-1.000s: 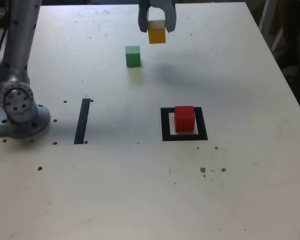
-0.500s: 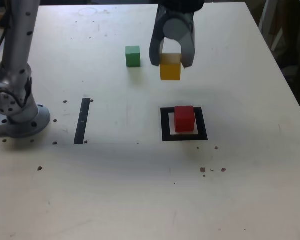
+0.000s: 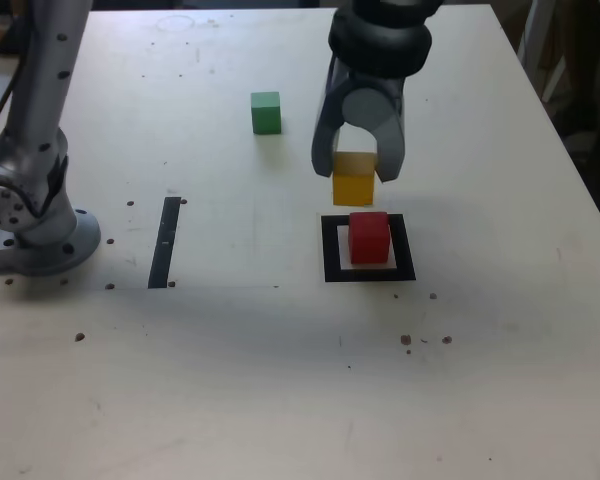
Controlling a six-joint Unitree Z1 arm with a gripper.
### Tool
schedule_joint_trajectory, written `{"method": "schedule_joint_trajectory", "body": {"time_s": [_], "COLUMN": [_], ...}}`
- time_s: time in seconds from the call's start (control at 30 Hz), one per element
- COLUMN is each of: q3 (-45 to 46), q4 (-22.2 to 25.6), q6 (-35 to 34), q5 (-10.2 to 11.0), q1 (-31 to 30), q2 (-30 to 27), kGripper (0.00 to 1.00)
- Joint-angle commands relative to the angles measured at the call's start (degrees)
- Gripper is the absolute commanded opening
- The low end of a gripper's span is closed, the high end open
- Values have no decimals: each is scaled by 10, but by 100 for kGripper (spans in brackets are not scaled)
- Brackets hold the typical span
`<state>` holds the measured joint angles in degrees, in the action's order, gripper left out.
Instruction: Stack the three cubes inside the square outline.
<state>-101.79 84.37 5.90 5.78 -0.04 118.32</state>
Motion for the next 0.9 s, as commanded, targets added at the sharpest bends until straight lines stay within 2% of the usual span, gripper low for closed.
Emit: {"method": "schedule_joint_trajectory", "body": {"time_s": [0.0,0.3,0.77,0.8,0.87], "q3": [-2,-2,2,2,5], "q4": [-5,-23,-32,-33,-37], "q6": [-1,0,3,4,7], "q5": [-3,-15,-16,-16,-17], "q1": [-1,-1,-1,-1,-1], "q2": [8,28,41,42,42], "kGripper": [32,32,33,35,48]}}
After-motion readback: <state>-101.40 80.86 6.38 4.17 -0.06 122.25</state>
